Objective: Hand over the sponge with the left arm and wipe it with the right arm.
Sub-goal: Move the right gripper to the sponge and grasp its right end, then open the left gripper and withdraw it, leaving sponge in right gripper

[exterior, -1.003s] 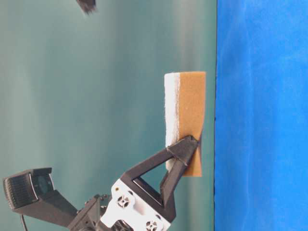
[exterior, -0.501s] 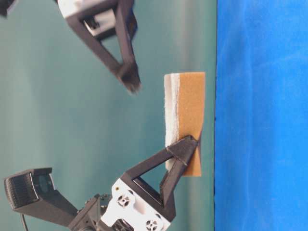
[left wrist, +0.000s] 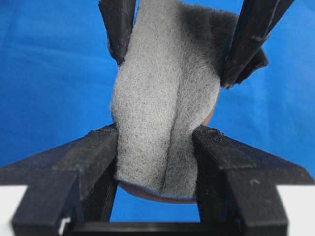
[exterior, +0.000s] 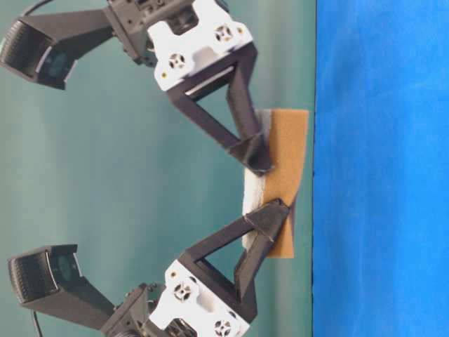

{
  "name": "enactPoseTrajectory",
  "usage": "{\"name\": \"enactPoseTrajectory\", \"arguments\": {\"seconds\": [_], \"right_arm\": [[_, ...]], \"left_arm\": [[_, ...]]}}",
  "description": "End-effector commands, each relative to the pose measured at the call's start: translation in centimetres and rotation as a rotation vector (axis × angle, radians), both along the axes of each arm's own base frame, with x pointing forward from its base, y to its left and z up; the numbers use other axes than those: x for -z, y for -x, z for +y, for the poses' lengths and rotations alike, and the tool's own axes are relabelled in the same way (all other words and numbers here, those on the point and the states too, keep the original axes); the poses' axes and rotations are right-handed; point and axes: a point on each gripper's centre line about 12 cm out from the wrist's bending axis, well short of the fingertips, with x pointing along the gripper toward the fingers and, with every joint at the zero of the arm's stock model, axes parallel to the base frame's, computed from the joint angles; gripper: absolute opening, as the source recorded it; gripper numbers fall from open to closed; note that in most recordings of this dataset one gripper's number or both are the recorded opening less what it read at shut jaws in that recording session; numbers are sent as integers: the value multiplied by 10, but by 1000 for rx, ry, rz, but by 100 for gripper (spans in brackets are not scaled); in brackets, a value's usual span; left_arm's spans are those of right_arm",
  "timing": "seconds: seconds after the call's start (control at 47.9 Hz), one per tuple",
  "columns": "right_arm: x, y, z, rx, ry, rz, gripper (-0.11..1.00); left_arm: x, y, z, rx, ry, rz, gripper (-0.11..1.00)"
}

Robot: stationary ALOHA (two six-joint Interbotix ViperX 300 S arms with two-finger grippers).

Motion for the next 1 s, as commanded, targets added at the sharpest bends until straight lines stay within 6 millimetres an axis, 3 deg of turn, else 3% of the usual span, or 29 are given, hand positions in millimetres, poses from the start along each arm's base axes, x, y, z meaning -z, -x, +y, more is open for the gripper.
{"name": "enactPoseTrajectory", "arguments": {"seconds": [0.0,0.397,0.439,0.648,0.815,0.857,0.982], "right_arm": [[-7,-5,-1,3,0,-17,72],[-4,-7,-1,-11,22,14,68],[-3,-7,-1,-14,25,21,63],[-1,-6,-1,-20,34,48,14],[-2,-6,-1,-22,37,47,13],[-2,-6,-1,-21,36,47,13],[-2,-4,-1,-22,37,50,13]], "left_arm": [[-11,-1,0,0,-2,-32,37],[-12,-2,0,4,-11,-41,37],[-13,-2,0,5,-13,-45,37],[-14,-2,0,7,-19,-59,30],[-16,-2,0,7,-20,-74,30],[-16,-2,0,7,-20,-74,33],[-18,2,0,8,-22,-79,70]]}}
